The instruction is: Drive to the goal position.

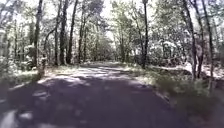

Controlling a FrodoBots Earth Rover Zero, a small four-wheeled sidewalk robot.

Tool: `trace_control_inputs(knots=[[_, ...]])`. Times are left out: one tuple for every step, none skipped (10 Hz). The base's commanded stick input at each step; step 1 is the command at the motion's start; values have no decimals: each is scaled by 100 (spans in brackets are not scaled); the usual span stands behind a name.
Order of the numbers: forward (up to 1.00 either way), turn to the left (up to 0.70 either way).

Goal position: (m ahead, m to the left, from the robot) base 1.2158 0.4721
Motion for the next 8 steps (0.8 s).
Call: trace_control_inputs(knots=[[45, 0], [45, 0], [45, 0], [45, 0], [45, 0], [45, 0], [45, 0], [45, 0]])
